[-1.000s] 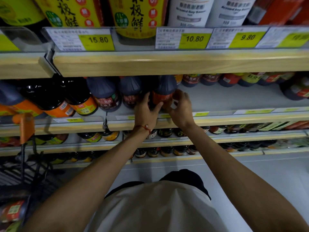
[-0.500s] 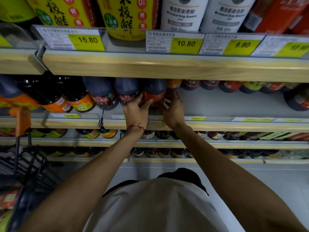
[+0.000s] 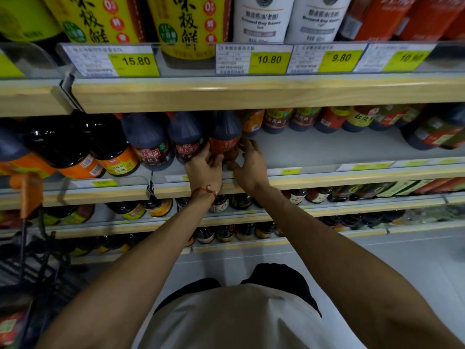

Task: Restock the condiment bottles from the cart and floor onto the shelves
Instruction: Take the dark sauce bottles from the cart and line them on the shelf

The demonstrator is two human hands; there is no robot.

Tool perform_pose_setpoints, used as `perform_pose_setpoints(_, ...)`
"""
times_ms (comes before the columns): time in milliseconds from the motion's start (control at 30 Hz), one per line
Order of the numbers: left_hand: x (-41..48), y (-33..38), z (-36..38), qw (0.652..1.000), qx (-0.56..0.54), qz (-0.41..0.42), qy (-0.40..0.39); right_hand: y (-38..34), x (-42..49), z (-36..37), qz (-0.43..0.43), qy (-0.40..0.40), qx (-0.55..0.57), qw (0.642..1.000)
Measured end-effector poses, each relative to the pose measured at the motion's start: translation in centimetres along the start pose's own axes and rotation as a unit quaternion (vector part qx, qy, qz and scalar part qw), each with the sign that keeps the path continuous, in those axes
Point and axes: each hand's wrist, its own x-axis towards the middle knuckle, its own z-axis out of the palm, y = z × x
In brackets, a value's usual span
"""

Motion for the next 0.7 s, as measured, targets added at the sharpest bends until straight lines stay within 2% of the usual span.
perform_pose_setpoints(67,-0.2,-0.1,-0.2,1.000,0.004,0.001,-0.018,0.0,-0.2,-0.1,-0.001,-0.002,-0.015,1.000)
perform_pose_setpoints(133,-0.3,-0.2,-0.4,0.999,0.034,0.013,0.001,-0.3,-0.6,-0.4,-0.009,-0.006,-0.025,1.000)
perform_pose_setpoints(200,-0.3,-0.2,-0.5,1.000,0.015,0.007,-0.001,-0.5,-0.8,-0.5,-0.014,-0.014,-0.029,0.999)
perform_pose_setpoints(500,0.0,-0.8,-1.3,0.994,-0.042,-0.011,-0.097,-1.1,-1.7,-0.7,-0.001,-0.030,-0.048,0.998)
perform_pose_setpoints(633,-0.7,-0.1,-3.0,0.994,-0.006,0.014,-0.105,-2.2,-3.6,-1.8,-0.016,-0.015,-0.061,0.998)
perform_pose_setpoints(700,-1.3,0.1,-4.4,0.991,0.049,0.042,-0.113,-3.0,-4.8,-2.5,-0.020,-0.008,-0.096,0.995)
